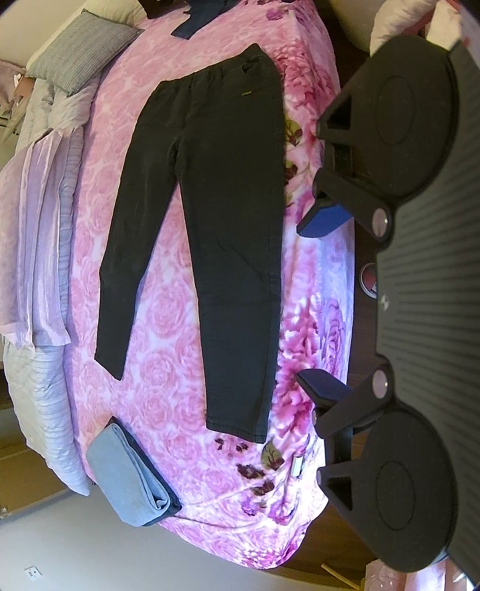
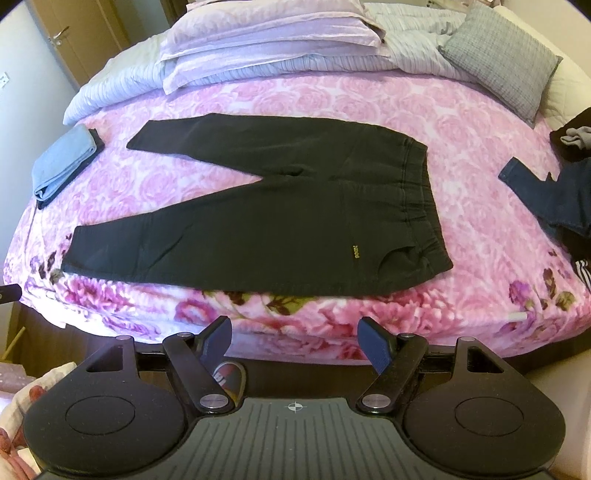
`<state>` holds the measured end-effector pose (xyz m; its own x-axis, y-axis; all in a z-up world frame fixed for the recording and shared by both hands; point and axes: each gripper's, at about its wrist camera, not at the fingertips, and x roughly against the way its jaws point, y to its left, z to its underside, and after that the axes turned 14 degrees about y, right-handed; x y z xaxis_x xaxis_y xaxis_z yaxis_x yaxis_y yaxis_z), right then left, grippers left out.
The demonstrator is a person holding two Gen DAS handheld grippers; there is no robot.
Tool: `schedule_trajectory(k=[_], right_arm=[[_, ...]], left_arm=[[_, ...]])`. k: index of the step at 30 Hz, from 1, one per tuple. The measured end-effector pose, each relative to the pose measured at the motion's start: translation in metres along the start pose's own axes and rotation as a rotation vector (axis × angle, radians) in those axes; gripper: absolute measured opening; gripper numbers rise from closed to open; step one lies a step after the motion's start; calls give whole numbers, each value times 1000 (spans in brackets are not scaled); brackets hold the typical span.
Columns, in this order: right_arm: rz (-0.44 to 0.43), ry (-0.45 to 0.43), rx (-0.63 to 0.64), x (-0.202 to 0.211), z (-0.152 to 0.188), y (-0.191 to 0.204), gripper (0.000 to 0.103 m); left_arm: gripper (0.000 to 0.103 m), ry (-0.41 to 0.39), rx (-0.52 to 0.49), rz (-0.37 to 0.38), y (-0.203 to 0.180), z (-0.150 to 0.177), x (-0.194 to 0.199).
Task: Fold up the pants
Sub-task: 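Release the trousers and raise both grippers away from the bed, then move both open grippers over the flat dark green trousers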
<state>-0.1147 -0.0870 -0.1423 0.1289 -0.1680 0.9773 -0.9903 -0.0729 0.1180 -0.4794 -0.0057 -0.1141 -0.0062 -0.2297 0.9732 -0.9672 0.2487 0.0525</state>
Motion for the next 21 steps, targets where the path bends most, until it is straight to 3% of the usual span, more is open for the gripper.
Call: schedule_trajectory(k=[21], right_arm=[[5, -6, -14, 0, -6, 9, 72]], left_arm=[[75, 3, -14, 8, 3, -5, -5]])
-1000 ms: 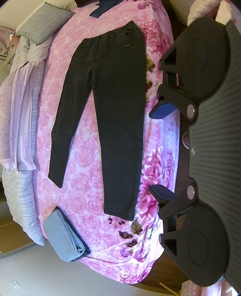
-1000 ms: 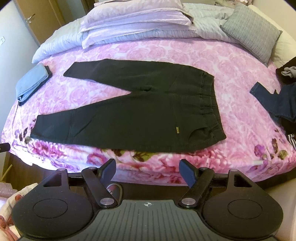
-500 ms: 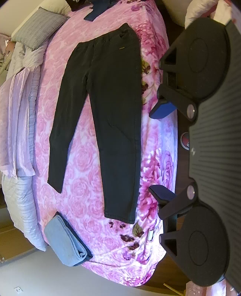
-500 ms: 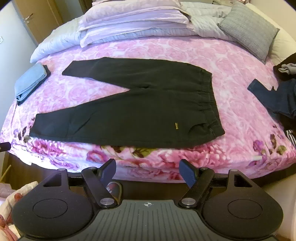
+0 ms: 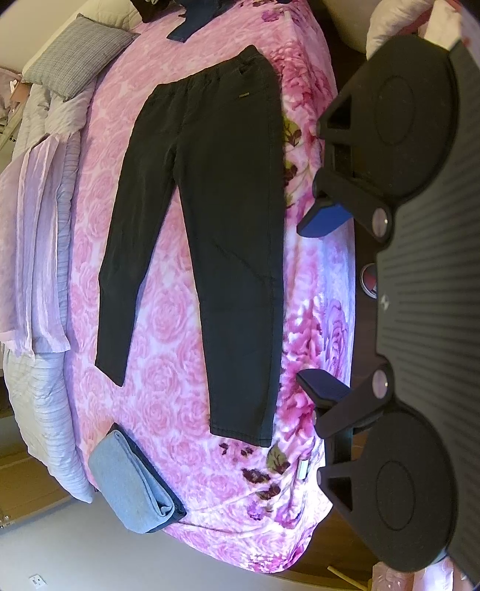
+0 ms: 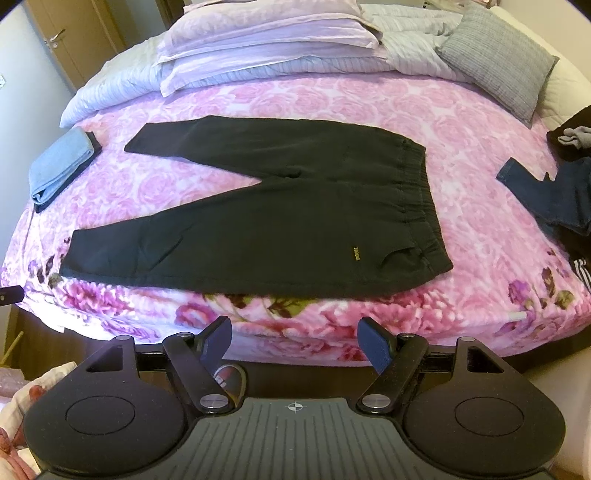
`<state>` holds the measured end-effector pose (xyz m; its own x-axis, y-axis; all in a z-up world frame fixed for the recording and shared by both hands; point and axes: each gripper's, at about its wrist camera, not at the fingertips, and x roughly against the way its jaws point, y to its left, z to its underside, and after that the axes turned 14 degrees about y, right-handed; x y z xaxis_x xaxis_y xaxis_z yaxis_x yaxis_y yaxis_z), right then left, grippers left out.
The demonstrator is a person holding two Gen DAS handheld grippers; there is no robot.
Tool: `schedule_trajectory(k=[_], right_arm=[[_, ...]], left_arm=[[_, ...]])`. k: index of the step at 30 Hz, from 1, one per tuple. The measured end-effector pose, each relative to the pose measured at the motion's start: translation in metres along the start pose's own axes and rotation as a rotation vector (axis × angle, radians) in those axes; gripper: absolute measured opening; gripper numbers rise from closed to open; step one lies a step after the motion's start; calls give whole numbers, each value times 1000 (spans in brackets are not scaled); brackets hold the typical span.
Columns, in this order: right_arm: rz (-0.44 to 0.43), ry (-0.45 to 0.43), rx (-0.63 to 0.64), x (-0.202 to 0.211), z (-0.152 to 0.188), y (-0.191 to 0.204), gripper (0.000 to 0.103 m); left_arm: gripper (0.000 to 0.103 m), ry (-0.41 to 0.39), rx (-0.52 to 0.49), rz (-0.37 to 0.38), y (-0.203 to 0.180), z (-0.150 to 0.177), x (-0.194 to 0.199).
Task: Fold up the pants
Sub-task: 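Move both open grippers over the flat dark green trousers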
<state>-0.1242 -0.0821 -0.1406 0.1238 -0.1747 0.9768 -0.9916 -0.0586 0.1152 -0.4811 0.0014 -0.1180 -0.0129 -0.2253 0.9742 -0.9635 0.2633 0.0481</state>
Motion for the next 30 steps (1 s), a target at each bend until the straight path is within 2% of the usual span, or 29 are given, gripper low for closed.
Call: schedule_trajectory(k=[15, 23, 30], right_arm=[[5, -55, -12, -4, -34, 28, 72], [15, -51, -141, -10, -40, 34, 72], [23, -67, -276, -8, -38, 33, 72]], left_arm=[[75, -51, 7, 28, 36, -33, -3], [75, -35, -70, 33, 58, -68, -16], [75, -20, -180, 75, 67, -99, -36]])
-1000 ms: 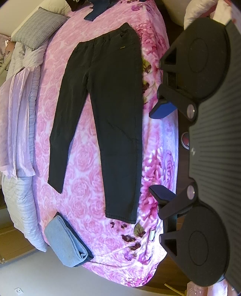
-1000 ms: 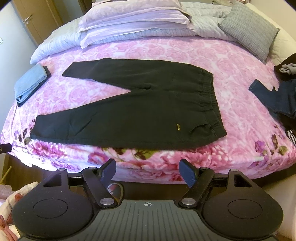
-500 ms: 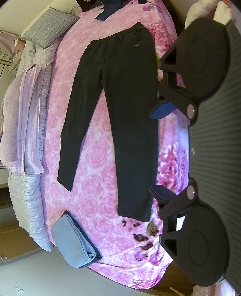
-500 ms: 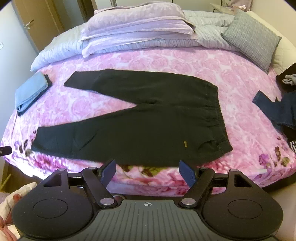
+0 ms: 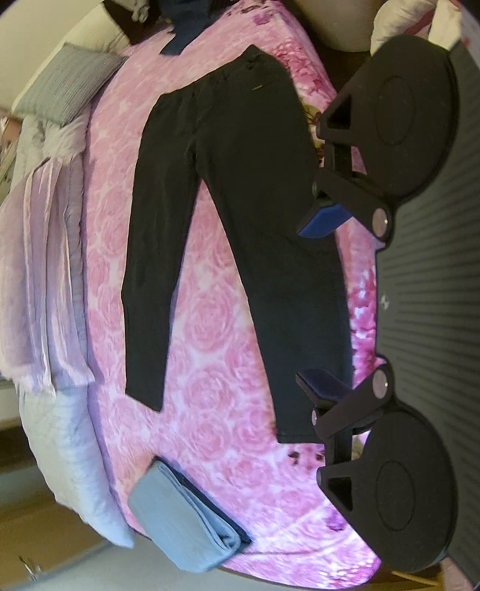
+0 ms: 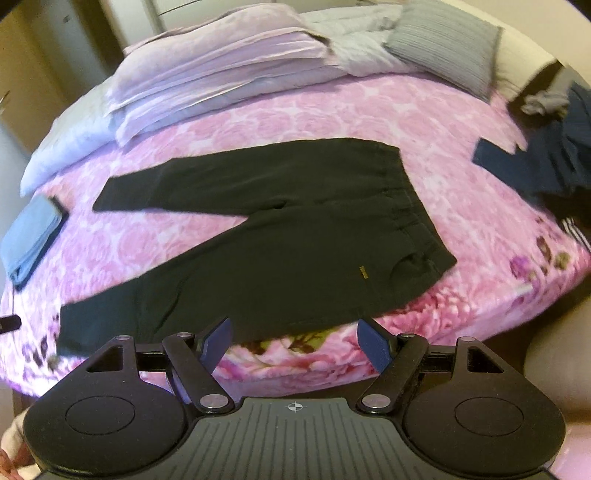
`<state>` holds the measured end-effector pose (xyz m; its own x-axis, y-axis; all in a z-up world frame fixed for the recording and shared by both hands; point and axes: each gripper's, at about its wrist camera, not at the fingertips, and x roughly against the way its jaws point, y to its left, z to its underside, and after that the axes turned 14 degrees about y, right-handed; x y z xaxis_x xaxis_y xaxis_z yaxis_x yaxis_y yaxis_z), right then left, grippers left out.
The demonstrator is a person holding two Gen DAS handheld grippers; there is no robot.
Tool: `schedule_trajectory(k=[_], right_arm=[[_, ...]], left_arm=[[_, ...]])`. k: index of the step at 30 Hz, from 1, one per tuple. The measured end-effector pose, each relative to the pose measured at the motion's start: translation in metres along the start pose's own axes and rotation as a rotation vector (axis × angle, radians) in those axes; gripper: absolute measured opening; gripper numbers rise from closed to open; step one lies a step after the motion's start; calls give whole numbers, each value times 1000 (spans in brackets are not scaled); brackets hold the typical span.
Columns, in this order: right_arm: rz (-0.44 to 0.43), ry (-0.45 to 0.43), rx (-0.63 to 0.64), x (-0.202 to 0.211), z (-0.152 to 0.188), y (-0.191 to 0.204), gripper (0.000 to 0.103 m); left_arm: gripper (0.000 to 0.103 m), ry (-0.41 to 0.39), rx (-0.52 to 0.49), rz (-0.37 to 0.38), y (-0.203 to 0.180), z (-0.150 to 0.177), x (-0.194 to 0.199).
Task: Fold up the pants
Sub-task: 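Move both open grippers over the flat dark green trousers, then grasp the trouser leg hems with the left gripper while the right gripper grasps the waistband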
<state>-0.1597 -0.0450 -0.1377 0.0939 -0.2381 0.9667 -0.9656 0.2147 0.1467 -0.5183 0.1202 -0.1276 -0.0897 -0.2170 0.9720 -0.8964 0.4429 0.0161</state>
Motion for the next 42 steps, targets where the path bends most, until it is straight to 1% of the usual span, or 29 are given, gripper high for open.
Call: schedule_trajectory(k=[3, 8, 11, 14, 17, 20, 23, 26, 29, 33, 37, 41, 42], right_arm=[[10, 7, -46, -3, 5, 0, 72], [16, 42, -107, -9, 10, -12, 72], [14, 42, -119, -13, 2, -21, 72], [10, 47, -102, -20, -13, -28, 72], [-23, 56, -95, -31, -35, -43, 72], [-46, 75, -80, -46, -64, -59, 72], [-61, 81, -41, -60, -99, -72, 72], [-78, 60, 18, -71, -135, -86, 72], [-83, 64, 71, -88, -175, -104, 72], [-69, 69, 164, -119, -230, -125, 72], [-54, 70, 261, -158, -284, -139, 71], [-60, 60, 338, -203, -333, -144, 71], [-56, 60, 354, -215, -345, -144, 71]], left_arm=[[75, 13, -46, 7, 3, -9, -13], [75, 41, -84, 24, 1, -20, -31], [75, 46, -101, 41, -2, -26, -41], [75, 57, -97, 47, -6, -34, -53], [75, 54, -84, 61, -10, -44, -60], [75, 52, -72, 64, -15, -58, -69], [75, 51, -48, 49, -24, -79, -78], [75, 45, -41, 53, -37, -106, -91], [74, 30, -45, 43, -50, -137, -109], [68, 0, -109, 44, -63, -182, -139], [66, -23, -177, 46, -75, -230, -175], [65, -46, -277, 60, -86, -281, -223], [62, -42, -305, 58, -89, -294, -238]])
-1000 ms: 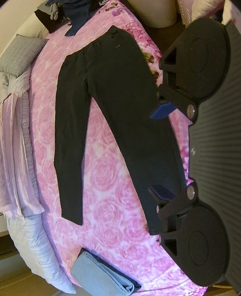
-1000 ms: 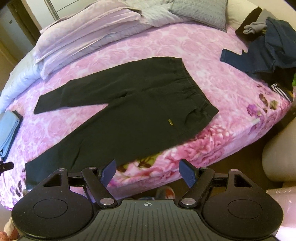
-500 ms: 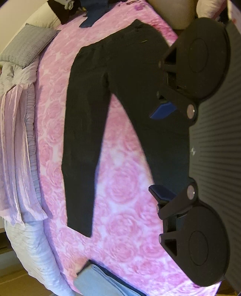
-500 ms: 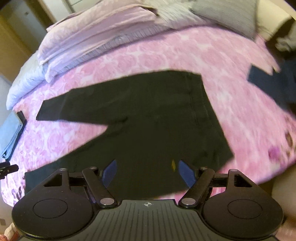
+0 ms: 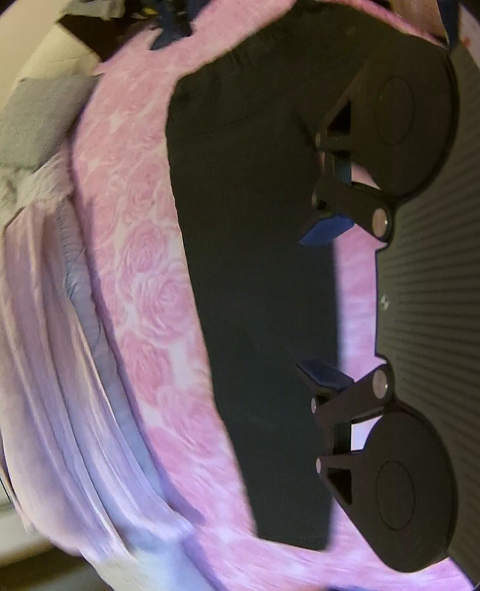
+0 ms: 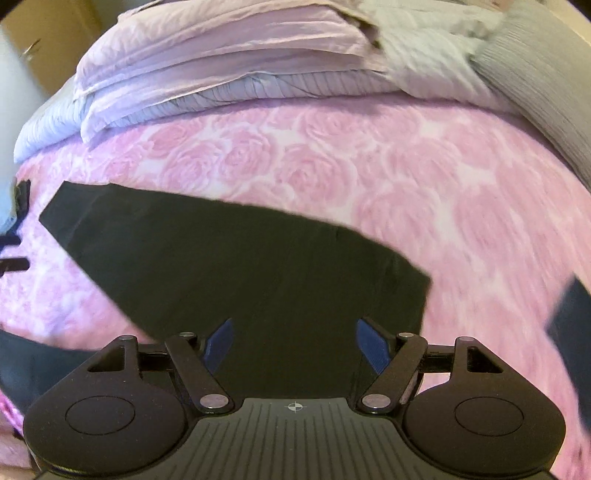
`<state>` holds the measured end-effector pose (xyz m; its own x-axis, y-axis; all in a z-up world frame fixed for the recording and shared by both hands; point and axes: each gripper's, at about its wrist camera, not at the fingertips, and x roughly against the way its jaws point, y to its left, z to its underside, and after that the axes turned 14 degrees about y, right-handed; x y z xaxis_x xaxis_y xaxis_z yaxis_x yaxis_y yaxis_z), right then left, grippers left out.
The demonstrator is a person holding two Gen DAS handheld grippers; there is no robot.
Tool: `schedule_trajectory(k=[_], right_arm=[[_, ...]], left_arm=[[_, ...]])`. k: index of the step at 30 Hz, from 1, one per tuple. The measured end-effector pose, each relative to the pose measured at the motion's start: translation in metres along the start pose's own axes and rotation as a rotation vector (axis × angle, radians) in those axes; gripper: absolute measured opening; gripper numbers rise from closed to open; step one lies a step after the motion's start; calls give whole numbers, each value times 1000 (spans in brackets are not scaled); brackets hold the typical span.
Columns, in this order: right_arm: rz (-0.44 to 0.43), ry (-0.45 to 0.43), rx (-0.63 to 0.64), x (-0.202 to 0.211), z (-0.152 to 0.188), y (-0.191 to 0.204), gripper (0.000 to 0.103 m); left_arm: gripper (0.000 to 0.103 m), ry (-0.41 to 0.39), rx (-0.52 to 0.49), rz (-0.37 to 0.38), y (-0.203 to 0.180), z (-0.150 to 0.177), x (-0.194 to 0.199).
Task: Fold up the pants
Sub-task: 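Grasp the trouser leg hems with the left gripper while the right gripper grasps the waistband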
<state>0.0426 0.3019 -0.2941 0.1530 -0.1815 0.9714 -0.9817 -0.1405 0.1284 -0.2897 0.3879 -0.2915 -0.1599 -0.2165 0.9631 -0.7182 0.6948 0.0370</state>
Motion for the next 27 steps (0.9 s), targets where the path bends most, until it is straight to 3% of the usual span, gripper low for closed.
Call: schedule_trajectory(k=[6, 10, 16, 22, 24, 26, 27], right_arm=[[21, 20, 122, -67, -71, -27, 70], [7, 33, 181, -99, -110, -45, 70], [-24, 91, 220, -140, -137, -58, 70], [-48, 184, 232, -174, -135, -61, 70], [-44, 173, 233, -175, -132, -58, 63], [-23, 163, 246, -171, -128, -53, 46], [-9, 156, 258, -168, -125, -50, 42]], left_arm=[[54, 23, -164, 7, 19, -80, -91], [53, 50, -297, 5, 33, -116, -136], [47, 136, -460, -10, 58, -139, -185], [49, 183, -524, 114, 84, -145, -197], [48, 181, -555, 121, 83, -142, -199], [46, 183, -553, 116, 81, -141, -201], [41, 175, -563, 109, 79, -139, -200]])
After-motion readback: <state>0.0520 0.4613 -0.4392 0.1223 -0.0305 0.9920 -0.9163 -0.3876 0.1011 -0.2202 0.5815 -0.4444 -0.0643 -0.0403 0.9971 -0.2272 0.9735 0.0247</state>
